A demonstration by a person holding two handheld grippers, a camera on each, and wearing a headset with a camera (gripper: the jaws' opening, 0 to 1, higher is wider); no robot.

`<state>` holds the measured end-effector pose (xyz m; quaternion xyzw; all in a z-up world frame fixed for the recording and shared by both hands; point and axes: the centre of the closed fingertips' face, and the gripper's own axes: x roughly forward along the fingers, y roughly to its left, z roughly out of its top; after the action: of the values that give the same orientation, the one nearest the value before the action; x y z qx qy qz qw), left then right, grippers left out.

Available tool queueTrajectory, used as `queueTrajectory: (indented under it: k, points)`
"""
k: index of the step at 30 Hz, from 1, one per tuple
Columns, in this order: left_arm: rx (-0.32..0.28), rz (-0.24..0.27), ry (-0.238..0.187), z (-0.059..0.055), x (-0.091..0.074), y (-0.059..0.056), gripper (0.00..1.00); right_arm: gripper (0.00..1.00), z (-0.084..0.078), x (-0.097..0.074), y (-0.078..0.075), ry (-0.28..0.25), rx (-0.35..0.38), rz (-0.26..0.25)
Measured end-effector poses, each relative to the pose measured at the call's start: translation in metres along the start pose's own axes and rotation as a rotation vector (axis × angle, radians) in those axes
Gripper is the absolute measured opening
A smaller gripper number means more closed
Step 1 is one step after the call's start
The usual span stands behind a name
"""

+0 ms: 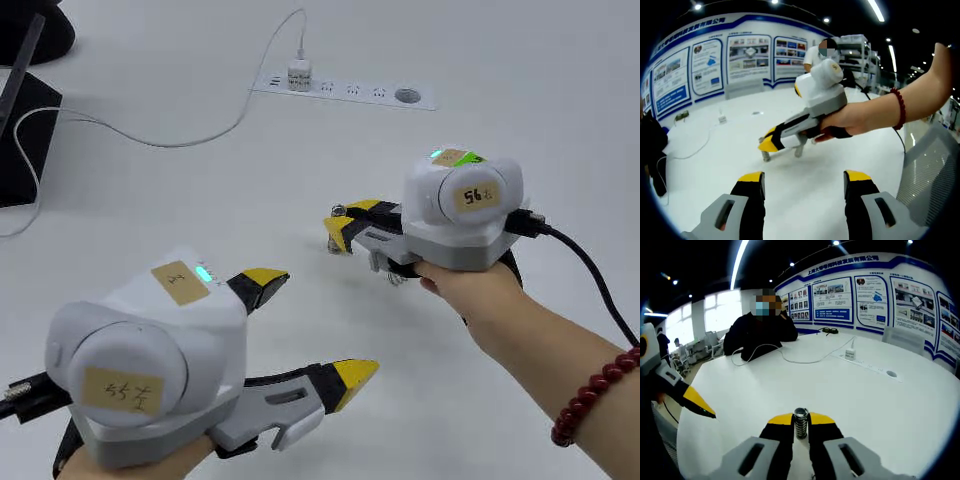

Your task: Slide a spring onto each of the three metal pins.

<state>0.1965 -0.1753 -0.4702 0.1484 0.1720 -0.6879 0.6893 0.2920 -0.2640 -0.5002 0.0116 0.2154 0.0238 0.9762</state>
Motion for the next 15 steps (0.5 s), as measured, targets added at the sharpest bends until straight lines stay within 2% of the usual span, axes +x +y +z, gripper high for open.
queueTrajectory:
  k: [8, 13, 15]
  points:
    - [0.004, 0.002, 0.002, 0.0, 0.0, 0.0, 0.65, 0.12, -0.005, -0.001, 0.0, 0.021, 0.012, -0.004]
    - [0.007, 0.006, 0.002, 0.001, 0.0, 0.001, 0.65, 0.21, 0.004, -0.008, 0.0, 0.006, 0.036, -0.008]
    - [0.01, 0.01, 0.002, 0.001, 0.0, 0.001, 0.65, 0.23, 0.007, -0.013, 0.002, -0.005, 0.072, -0.003]
